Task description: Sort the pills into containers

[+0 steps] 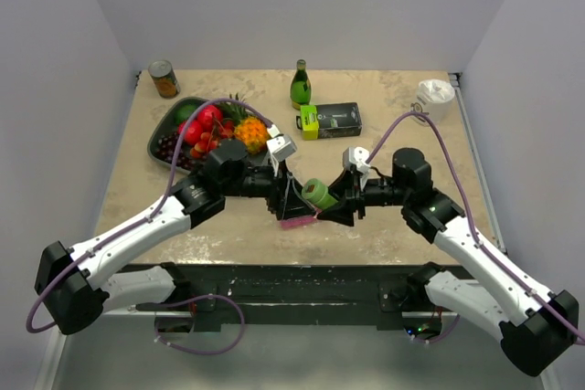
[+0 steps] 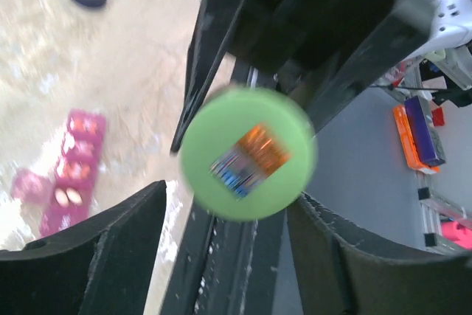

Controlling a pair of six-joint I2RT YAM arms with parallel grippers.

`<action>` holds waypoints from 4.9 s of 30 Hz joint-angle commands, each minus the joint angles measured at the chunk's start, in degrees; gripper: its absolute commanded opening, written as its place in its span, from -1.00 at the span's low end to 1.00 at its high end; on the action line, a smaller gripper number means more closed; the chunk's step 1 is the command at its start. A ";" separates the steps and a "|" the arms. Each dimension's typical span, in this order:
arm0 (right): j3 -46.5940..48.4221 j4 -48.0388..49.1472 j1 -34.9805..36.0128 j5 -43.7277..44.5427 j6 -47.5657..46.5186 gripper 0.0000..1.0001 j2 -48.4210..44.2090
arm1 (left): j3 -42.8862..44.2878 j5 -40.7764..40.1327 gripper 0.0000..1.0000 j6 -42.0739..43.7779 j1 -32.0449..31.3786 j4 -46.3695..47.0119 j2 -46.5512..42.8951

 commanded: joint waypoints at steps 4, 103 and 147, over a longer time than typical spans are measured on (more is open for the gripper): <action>2.03 10.89 -0.33 -2.18 1.02 -1.00 -2.99 | 0.08 -1.59 0.61 2.19 0.26 -8.54 -1.23; -2.19 -0.62 -1.21 15.69 -26.06 -1.00 -10.11 | 8.17 -3.92 -0.92 -14.71 -3.61 10.01 14.67; -1.13 2.00 -1.03 38.33 -45.55 -1.00 -4.49 | -10.40 -9.58 0.96 -40.70 10.28 39.44 8.25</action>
